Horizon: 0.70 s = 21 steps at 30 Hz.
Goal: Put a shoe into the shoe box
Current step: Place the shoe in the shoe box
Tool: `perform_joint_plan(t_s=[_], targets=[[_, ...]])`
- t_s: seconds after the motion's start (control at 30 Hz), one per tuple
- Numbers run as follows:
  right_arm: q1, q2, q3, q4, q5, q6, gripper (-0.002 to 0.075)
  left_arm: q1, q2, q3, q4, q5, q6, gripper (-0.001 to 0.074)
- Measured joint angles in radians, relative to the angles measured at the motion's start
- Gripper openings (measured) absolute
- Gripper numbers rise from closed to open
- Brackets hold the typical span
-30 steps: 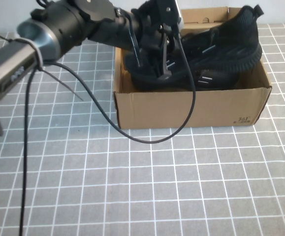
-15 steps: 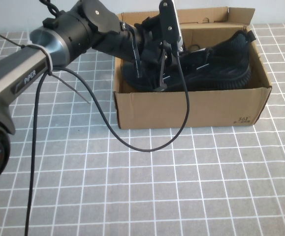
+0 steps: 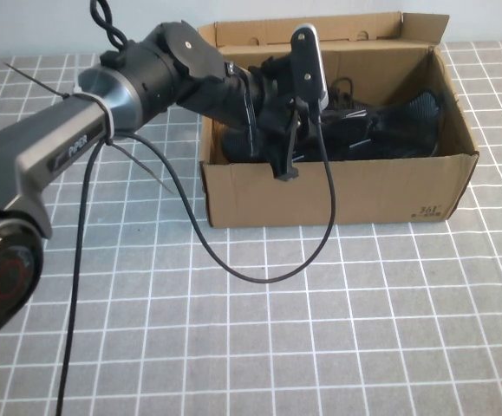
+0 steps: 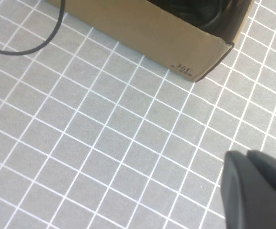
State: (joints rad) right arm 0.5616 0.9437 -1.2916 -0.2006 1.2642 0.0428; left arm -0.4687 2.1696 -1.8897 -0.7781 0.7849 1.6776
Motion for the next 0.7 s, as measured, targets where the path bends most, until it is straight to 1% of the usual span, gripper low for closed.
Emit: perform_joint_plan(t_s=[0.37,0.7], targets=[[0.0,0.0,0.028,-0.002,-0.008,0.0,-0.0016,0.0,0.036,-0.002,-0.024,0.013,0.021,0.0019],[0.0,0.0,0.071,-0.014,-0.033,0.0,-0.0016,0.0,0.036,-0.121,-0.024,0.166,0.012,0.0019]])
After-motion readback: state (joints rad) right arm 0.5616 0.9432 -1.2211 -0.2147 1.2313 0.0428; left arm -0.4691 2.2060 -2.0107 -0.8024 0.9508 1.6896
